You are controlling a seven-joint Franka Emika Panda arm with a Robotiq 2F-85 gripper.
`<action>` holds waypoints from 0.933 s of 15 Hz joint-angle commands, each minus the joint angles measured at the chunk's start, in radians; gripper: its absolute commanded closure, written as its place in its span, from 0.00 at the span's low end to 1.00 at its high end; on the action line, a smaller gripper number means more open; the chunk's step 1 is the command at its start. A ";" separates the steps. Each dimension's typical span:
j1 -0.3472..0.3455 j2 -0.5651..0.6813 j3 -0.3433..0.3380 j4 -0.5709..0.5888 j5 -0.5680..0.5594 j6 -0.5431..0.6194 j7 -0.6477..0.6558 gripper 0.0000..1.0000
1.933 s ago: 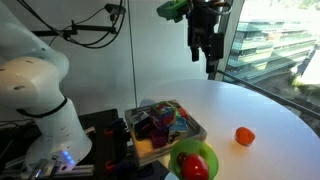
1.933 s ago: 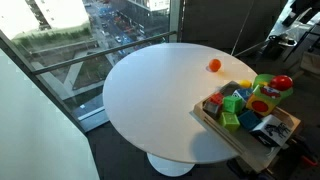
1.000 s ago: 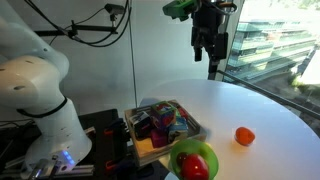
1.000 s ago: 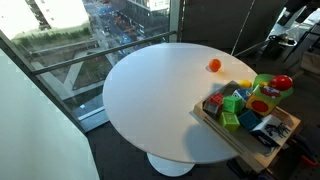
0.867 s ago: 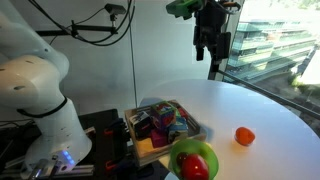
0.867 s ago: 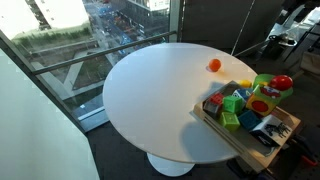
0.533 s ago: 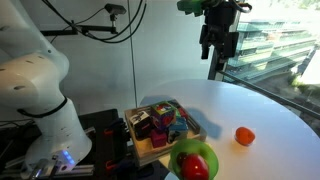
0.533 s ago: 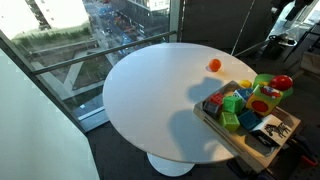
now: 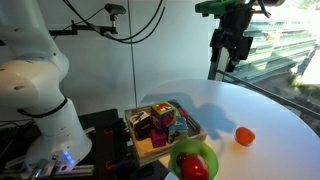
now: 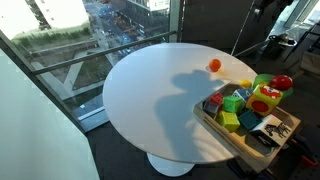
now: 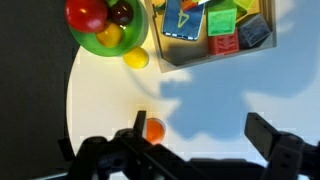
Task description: Place the toy orange in the bowl
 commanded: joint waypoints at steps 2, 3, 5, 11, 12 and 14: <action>-0.010 0.116 0.012 0.113 0.021 -0.010 0.020 0.00; -0.011 0.138 0.013 0.125 0.022 -0.003 0.024 0.00; -0.013 0.175 0.014 0.143 0.026 0.026 0.039 0.00; -0.011 0.291 0.016 0.183 0.015 0.150 0.122 0.00; -0.011 0.309 0.015 0.190 0.012 0.166 0.136 0.00; -0.010 0.347 0.014 0.210 0.006 0.187 0.158 0.00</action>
